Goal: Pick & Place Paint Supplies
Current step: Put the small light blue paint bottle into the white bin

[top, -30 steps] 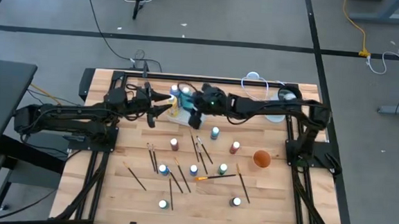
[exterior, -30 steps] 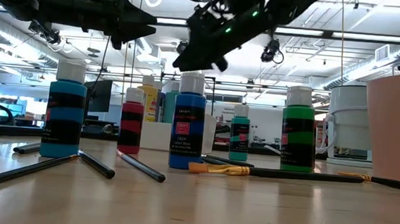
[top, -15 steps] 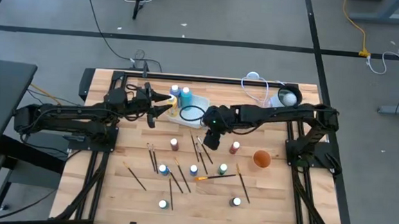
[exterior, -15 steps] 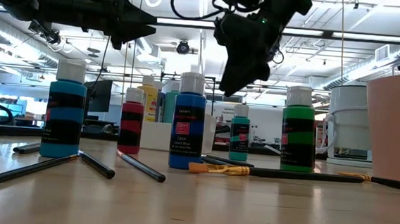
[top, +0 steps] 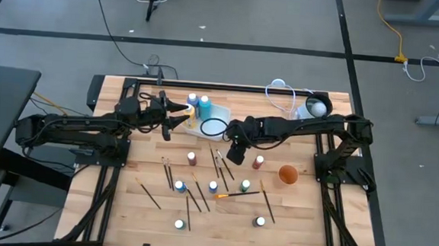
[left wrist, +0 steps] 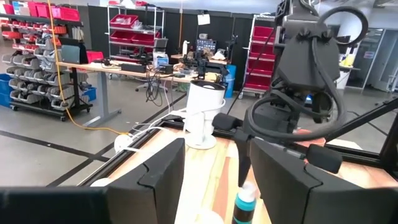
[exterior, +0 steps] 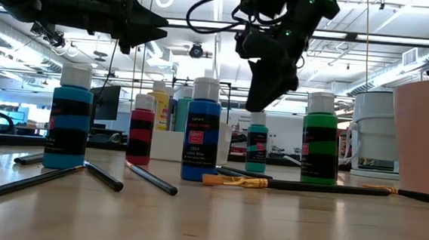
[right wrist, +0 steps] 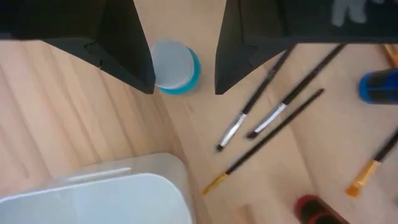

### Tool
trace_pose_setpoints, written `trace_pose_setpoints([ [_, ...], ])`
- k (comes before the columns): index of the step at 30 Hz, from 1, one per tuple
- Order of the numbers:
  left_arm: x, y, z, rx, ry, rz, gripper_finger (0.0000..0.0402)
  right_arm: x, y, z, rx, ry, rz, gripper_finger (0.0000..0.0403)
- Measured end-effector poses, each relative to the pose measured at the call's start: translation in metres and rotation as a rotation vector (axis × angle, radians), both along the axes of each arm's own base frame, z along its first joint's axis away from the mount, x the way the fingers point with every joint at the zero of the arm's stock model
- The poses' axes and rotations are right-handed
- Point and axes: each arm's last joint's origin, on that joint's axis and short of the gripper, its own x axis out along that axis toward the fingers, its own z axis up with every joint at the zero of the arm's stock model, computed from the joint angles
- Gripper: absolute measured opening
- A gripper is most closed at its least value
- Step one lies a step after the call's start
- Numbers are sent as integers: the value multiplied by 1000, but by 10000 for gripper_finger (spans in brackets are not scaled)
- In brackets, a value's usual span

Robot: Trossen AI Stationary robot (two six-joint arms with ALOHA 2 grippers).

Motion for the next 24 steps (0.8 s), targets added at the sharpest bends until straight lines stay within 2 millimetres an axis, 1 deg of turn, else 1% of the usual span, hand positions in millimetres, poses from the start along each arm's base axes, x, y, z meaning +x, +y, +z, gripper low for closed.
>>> trace_pose_setpoints([
  [4,0,0,0,0,-1,-2,193,1,-1,-6,-27,-32,17,172],
  [8,0,0,0,0,-1,-2,193,2,-1,-6,-34,-42,29,172],
  [16,0,0,0,1,-2,-2,193,0,0,3,-29,-32,66,172],
  [19,0,0,0,0,0,-2,193,-4,0,6,-48,-6,79,172],
  [24,0,0,-1,-5,13,0,193,-10,0,3,-64,78,90,172],
])
